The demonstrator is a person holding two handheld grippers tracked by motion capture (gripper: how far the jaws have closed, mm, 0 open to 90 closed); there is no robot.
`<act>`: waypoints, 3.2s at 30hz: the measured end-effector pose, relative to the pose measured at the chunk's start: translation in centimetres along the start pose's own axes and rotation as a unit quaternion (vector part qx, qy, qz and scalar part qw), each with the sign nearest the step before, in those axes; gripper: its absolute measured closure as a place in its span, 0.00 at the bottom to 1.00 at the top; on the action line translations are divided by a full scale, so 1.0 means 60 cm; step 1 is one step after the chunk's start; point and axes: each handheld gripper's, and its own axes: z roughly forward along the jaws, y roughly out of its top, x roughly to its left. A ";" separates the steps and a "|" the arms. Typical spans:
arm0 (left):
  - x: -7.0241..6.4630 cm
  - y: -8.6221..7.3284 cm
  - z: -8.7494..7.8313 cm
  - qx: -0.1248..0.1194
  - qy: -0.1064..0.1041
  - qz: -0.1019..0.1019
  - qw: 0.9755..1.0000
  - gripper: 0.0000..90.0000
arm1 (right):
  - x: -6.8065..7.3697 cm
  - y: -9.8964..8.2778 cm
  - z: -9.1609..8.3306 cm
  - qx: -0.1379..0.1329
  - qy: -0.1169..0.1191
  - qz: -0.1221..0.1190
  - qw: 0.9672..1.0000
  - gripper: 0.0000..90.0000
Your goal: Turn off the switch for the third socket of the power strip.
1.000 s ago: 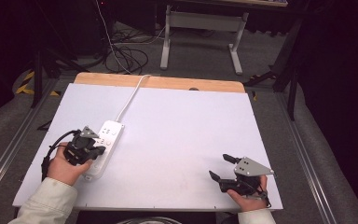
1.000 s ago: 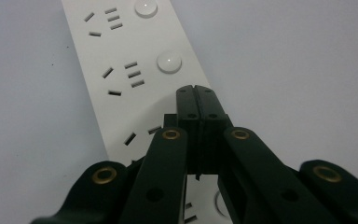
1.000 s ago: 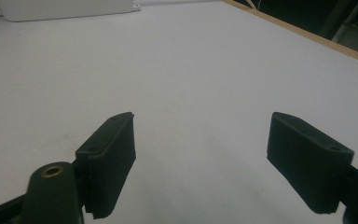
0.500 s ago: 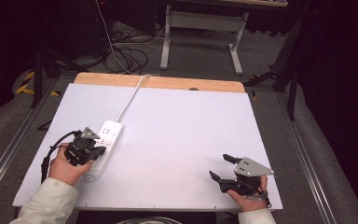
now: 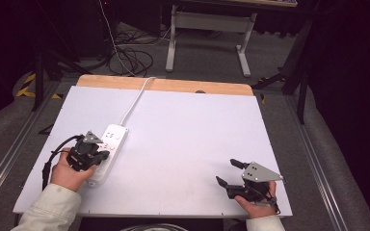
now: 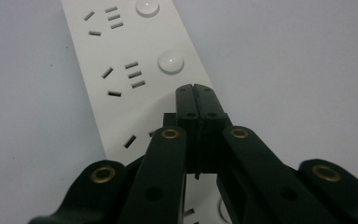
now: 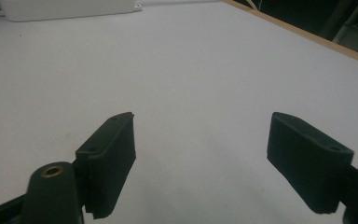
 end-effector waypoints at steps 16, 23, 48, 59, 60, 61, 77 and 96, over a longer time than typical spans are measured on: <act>-0.002 -0.002 0.001 -0.006 0.002 -0.009 1.000 1.00 | 0.001 0.000 0.000 0.001 0.002 0.000 1.000 0.26; -0.005 -0.003 0.001 -0.006 0.006 -0.005 1.000 1.00 | 0.001 0.000 0.001 0.001 0.002 0.001 1.000 0.26; -0.012 0.006 -0.036 -0.041 0.003 -0.005 0.999 1.00 | -0.001 -0.001 0.002 0.002 0.001 0.003 1.000 0.26; -0.014 0.012 -0.044 -0.047 0.003 -0.001 0.999 1.00 | 0.000 -0.001 0.000 0.003 -0.001 0.002 1.000 0.26; -0.014 0.013 -0.045 -0.047 0.005 0.004 0.999 1.00 | 0.000 -0.001 0.000 0.003 -0.001 0.001 1.000 0.26; -0.017 0.013 -0.047 -0.048 0.004 0.005 0.999 1.00 | 0.000 -0.001 -0.001 0.003 -0.001 0.001 1.000 0.26; -0.024 0.013 -0.081 -0.129 -0.033 0.018 0.991 0.51 | -0.001 -0.002 -0.001 0.005 -0.002 0.001 1.000 0.26; -0.023 -0.031 -0.124 -0.238 -0.027 0.071 0.968 0.18 | 0.000 -0.003 -0.003 0.002 -0.001 0.002 1.000 0.26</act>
